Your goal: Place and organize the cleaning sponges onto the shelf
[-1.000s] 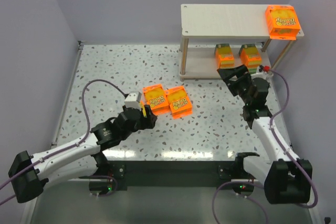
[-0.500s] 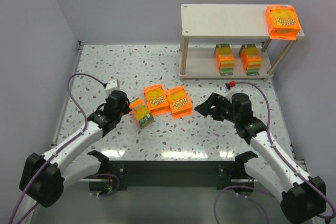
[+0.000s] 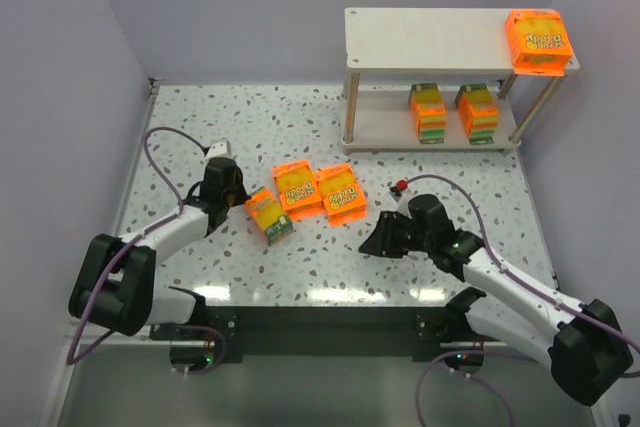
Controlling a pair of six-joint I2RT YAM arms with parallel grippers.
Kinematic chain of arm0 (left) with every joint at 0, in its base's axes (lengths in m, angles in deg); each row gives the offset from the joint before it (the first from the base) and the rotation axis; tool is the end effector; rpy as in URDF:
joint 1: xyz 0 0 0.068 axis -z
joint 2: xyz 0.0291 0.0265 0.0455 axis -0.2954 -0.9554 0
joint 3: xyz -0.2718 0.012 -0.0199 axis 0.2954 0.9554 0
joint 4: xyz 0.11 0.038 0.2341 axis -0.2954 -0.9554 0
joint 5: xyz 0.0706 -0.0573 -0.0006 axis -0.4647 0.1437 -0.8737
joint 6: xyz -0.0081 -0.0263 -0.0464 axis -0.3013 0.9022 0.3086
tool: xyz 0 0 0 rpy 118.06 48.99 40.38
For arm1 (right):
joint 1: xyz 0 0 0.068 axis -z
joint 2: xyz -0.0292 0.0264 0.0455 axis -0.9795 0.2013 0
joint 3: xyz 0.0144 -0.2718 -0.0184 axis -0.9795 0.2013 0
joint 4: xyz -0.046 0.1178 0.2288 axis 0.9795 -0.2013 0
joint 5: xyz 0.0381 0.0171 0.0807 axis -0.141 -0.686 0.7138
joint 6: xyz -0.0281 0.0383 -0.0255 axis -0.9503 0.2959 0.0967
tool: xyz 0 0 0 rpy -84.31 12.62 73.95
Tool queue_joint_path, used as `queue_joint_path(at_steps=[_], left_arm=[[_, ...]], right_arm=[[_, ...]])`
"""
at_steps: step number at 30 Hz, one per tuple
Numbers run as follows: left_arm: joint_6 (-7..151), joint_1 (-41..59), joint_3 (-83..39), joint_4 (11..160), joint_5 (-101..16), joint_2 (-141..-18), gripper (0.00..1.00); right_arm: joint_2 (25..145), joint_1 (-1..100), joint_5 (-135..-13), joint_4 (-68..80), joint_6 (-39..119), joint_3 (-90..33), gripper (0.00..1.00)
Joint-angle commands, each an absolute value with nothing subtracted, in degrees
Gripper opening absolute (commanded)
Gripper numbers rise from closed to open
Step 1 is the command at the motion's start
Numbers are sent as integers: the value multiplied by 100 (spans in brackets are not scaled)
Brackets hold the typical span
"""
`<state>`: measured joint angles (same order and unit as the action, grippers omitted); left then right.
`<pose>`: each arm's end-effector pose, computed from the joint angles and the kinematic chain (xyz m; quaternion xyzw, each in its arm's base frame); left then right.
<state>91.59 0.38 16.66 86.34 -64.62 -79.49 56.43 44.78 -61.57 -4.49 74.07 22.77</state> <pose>0.2501 -0.0701 0.1821 -0.1555 0.8835 -0.0750 0.4354 0.1486 0.1137 0.1935 -0.0193 0.8921 0.3833 0.2384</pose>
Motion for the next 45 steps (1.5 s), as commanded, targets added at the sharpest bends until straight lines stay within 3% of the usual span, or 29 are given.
queue_joint_path(at_steps=[1, 9, 15, 24, 37, 45], left_arm=[[8979, -162, 1658, 9414, -5960, -8062, 0], [9479, -154, 2975, 10222, -4379, -7404, 0], [10086, 170, 3987, 10513, -3823, -6666, 0], [11106, 1331, 4620, 10750, -3937, -5786, 0], [11563, 2780, 4313, 11752, -4121, -7068, 0], [11791, 3580, 4234, 11630, -4490, -7008, 0]], right_arm=[[5689, 4306, -6167, -21, 7524, 2215, 29], [6331, 3524, -6483, 400, 7612, 2171, 29], [7007, 2935, -6791, 1112, 7937, 2075, 30], [7869, 2029, -6950, 1736, 8209, 1749, 30], [7763, 1976, -8126, 771, 8061, 1338, 34], [8177, 2380, -8980, -65, 7683, 528, 39]])
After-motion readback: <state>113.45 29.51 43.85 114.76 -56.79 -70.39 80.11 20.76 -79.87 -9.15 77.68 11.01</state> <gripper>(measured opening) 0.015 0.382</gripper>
